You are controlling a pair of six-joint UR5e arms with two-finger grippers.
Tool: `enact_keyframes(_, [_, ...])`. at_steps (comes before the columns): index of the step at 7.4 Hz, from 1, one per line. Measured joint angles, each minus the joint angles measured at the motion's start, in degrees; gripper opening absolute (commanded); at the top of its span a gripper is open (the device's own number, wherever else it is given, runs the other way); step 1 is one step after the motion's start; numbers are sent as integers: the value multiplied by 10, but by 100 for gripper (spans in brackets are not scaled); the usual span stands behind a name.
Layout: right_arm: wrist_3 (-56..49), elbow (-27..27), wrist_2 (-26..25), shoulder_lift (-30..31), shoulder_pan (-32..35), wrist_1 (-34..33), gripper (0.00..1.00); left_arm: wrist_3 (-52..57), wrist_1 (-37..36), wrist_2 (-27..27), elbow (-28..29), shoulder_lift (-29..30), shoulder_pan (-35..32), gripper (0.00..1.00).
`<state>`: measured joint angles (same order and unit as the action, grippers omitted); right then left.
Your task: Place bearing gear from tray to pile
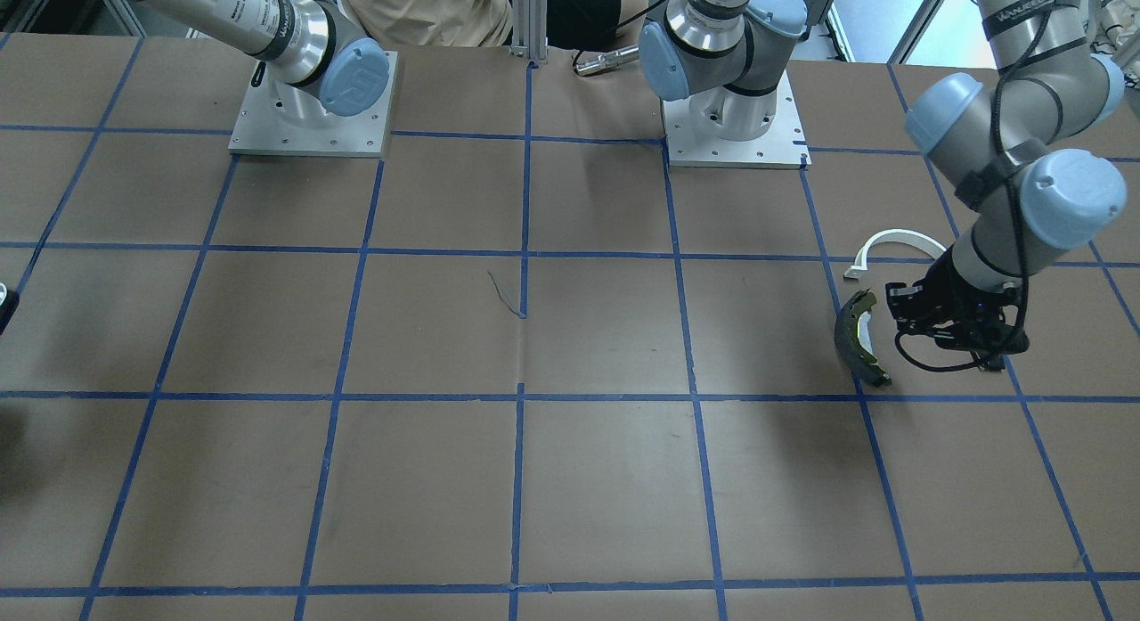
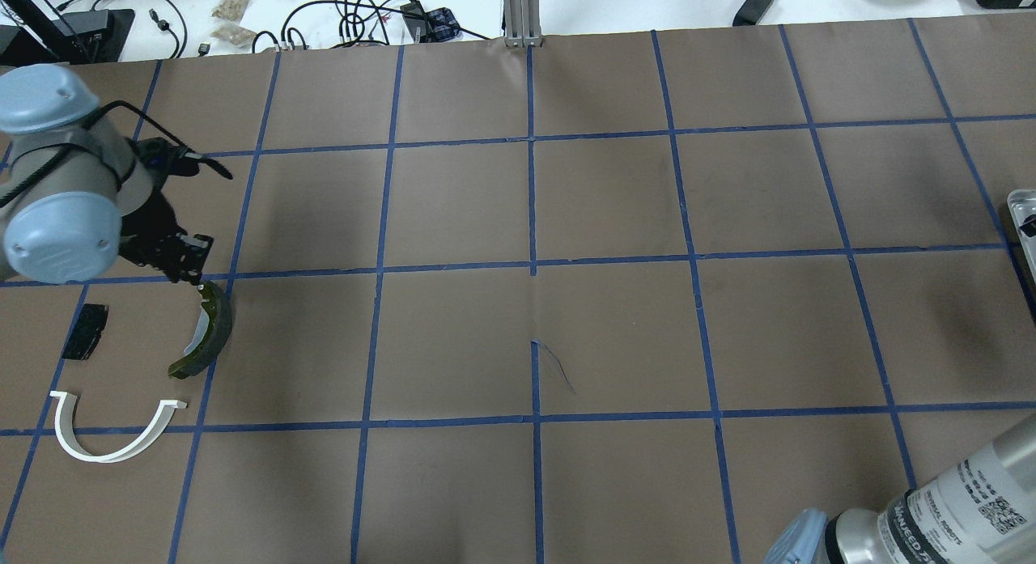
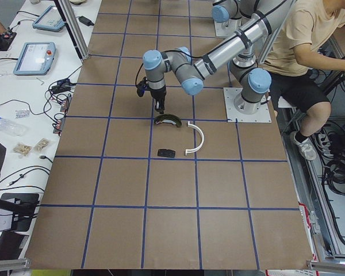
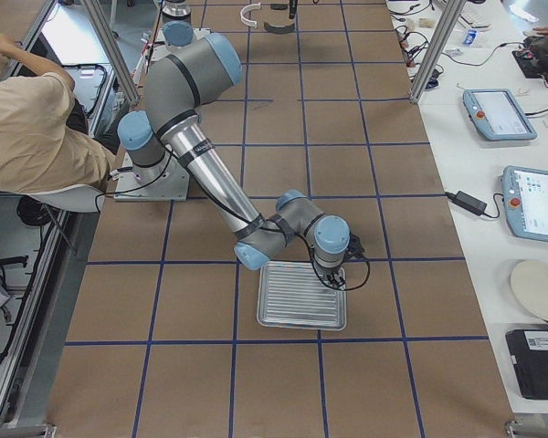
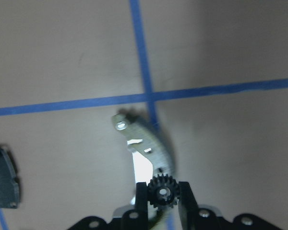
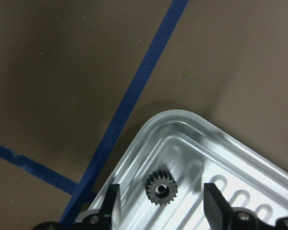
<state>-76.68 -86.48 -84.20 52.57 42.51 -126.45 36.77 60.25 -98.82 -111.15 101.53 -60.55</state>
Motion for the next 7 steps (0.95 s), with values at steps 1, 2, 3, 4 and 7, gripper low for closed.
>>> enact_keyframes(1, [0, 0, 0, 0, 0, 0, 59, 38, -16, 2, -9, 6, 35, 0])
enact_keyframes(2, [1, 0, 4, 0, 0, 1, 59, 54, -35, 3, -19, 12, 50, 17])
enact_keyframes(3, [1, 0, 10, 0, 0, 1, 57, 61, -51, 4, -26, 17, 56, 80])
enact_keyframes(4, [1, 0, 17, -1, 0, 1, 47, 63, -58, 5, -27, 21, 58, 94])
enact_keyframes(7, [2, 0, 29, -6, 0, -2, 30, 63, -58, 36, -8, 24, 56, 99])
